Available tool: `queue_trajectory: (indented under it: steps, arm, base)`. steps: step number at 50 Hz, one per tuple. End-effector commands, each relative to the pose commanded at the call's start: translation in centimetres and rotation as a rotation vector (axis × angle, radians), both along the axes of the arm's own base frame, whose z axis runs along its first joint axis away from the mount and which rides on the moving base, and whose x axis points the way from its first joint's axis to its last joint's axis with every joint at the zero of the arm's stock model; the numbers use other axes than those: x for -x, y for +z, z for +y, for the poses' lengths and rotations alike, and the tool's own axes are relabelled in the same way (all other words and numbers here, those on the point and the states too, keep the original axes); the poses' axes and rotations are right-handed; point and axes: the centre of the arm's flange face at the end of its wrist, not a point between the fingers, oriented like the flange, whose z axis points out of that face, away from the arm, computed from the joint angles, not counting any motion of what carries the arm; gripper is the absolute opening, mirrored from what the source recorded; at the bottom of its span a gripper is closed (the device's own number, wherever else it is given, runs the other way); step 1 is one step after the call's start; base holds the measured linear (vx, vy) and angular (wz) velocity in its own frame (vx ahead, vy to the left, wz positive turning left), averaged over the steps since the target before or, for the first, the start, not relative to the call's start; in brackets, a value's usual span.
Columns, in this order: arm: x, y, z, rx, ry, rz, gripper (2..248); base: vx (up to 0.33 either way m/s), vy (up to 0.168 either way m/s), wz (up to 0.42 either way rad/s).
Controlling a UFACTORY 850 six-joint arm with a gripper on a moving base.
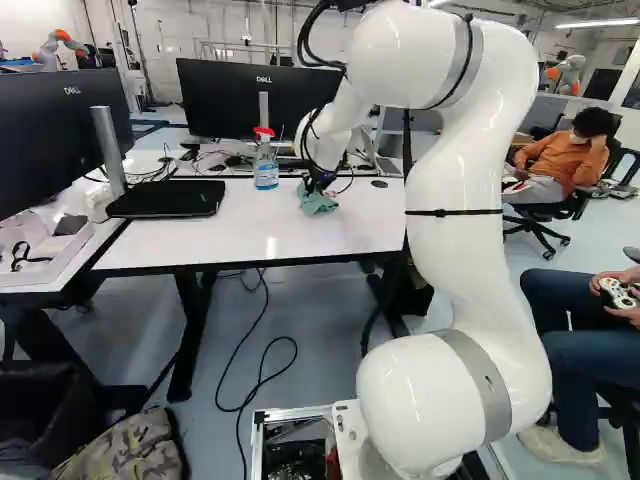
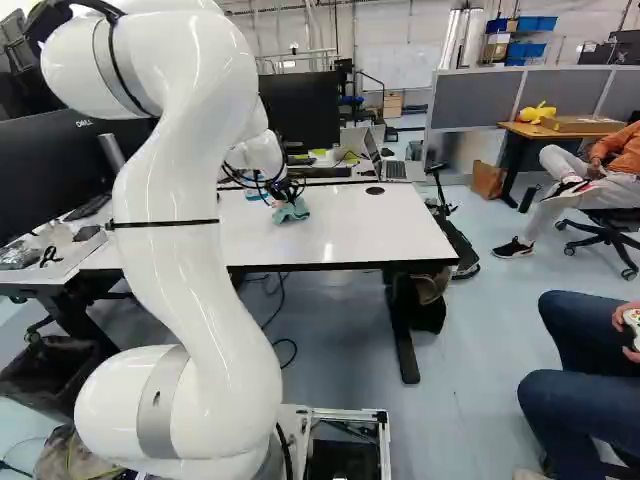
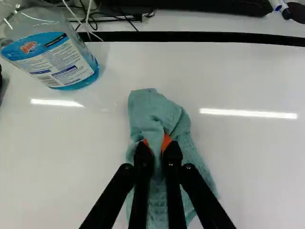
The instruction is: Clean the table with the green towel
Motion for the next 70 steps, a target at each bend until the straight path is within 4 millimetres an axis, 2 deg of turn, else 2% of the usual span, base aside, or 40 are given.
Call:
queue_trajectory:
  steps: [18, 30, 56, 70]
  arm:
    - [-1.1, -0.1, -3.0, 0.0, -0.048, -0.007, 37]
    - [-3.0, -0.3, -3.6, -0.001, -0.057, -0.023, 37]
    - [-7.5, -0.8, -2.0, -0.005, -0.037, -0.065, 37]
    - [-8.2, -0.9, 0.3, -0.006, -0.006, -0.074, 37]
  base:
    - [0.0, 0.0, 0.0]
    - [0.0, 0.0, 0.0]
    - [0.0, 0.0, 0.0]
    - [0.0, 0.0, 0.0]
